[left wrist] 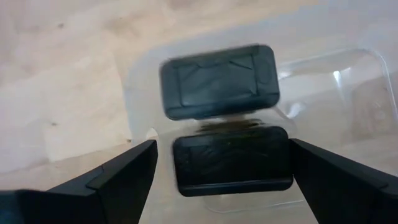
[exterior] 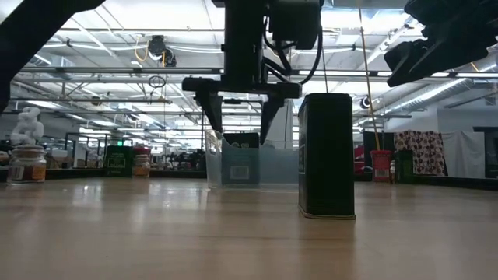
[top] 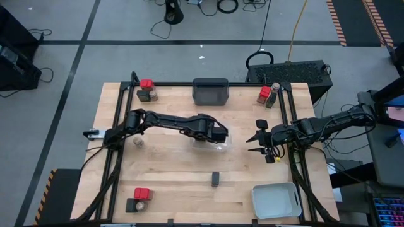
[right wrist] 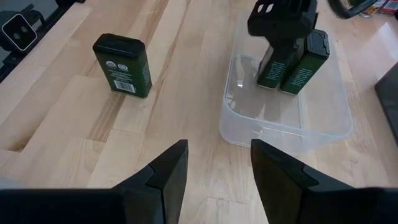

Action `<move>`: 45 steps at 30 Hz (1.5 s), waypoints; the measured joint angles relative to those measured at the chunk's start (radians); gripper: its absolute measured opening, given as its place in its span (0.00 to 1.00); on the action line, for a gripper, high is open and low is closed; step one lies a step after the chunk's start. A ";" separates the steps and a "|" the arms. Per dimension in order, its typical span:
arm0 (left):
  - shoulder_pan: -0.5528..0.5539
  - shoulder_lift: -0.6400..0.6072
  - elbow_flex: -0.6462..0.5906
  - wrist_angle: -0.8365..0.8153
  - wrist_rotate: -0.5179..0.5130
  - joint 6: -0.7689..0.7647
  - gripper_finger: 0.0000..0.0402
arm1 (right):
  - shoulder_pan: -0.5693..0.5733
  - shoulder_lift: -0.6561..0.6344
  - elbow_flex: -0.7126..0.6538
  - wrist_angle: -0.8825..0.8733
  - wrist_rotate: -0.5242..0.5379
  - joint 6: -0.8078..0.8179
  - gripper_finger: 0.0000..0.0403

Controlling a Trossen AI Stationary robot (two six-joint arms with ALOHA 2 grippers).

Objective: Sort spices by type
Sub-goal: Put the green seasoning bottle into the transparent bin

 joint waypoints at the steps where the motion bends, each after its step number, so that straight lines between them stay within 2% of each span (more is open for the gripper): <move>1: 0.002 -0.008 0.002 -0.010 -0.004 0.006 0.90 | 0.000 0.000 0.000 0.001 0.000 0.000 0.39; 5: 0.004 -0.042 0.026 -0.015 -0.037 0.024 0.90 | 0.000 0.000 0.000 0.001 0.000 0.000 0.39; 14: -0.017 -0.106 0.116 -0.010 -0.056 0.183 0.90 | 0.000 0.000 0.000 0.006 -0.001 0.000 0.39; 24: -0.159 -0.181 0.122 -0.018 -0.100 0.362 0.90 | 0.000 0.000 0.000 0.001 -0.004 0.000 0.39; 26: -0.196 -0.181 0.122 -0.006 -0.073 0.402 0.90 | 0.000 0.000 0.000 0.001 -0.004 0.000 0.39; 30: -0.265 -0.181 0.122 -0.001 0.049 0.430 0.90 | 0.000 0.000 0.000 0.001 -0.018 0.000 0.39; 37: -0.362 -0.181 0.122 -0.054 0.206 0.304 0.90 | 0.000 0.000 0.000 0.009 -0.019 0.011 0.39; 41: -0.416 -0.181 0.122 -0.169 0.331 0.130 0.90 | 0.000 0.000 0.000 0.009 -0.019 0.030 0.39; 45: -0.465 -0.181 0.122 -0.247 0.372 -0.052 0.90 | 0.000 0.000 0.000 0.011 -0.019 0.037 0.39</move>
